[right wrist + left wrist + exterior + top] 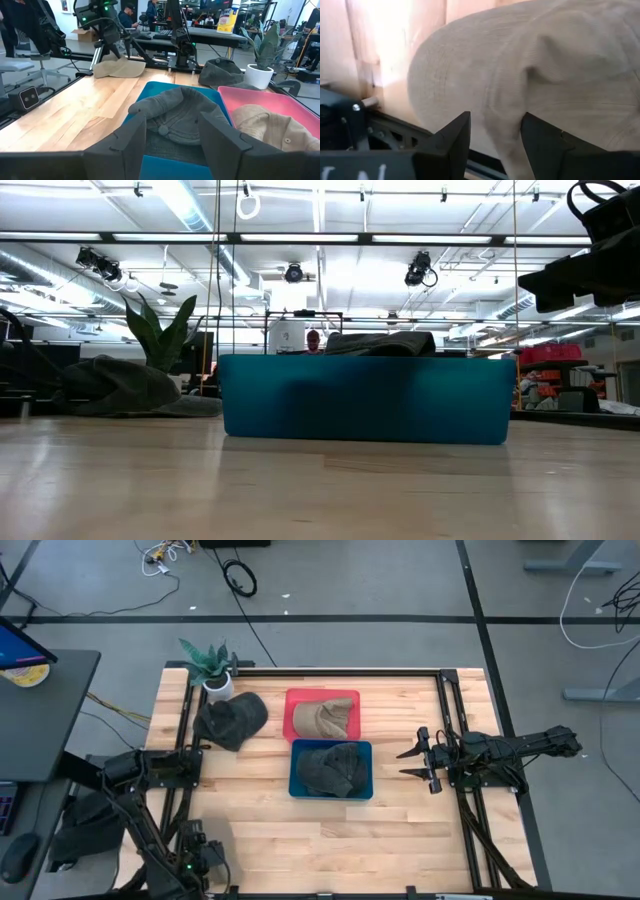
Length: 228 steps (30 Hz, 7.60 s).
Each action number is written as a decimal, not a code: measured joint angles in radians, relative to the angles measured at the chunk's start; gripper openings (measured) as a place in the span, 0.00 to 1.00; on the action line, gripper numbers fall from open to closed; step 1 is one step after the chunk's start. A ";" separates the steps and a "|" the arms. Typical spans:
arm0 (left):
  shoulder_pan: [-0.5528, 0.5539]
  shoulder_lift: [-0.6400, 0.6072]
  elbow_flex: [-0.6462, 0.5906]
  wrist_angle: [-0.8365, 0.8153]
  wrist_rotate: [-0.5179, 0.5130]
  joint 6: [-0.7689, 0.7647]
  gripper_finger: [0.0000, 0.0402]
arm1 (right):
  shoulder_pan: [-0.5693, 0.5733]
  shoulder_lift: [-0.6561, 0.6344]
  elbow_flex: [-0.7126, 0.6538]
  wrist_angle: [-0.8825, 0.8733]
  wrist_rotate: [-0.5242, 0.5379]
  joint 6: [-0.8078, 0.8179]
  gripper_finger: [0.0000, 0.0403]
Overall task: Pick & Place hat
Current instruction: Put the brown cap into the red bin, then put the black cap into the blue bin
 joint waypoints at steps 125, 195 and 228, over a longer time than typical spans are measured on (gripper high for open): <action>1.301 -0.098 -0.010 1.034 -0.770 2.606 0.54 | 0.000 0.000 0.000 0.001 0.000 0.000 0.46; 1.389 -0.475 -0.423 0.797 -0.035 1.261 0.03 | 0.000 0.000 0.000 0.000 0.000 0.000 0.46; 1.237 -0.729 -0.502 0.317 -0.275 0.987 0.04 | 0.000 0.002 0.000 0.010 0.000 0.000 0.46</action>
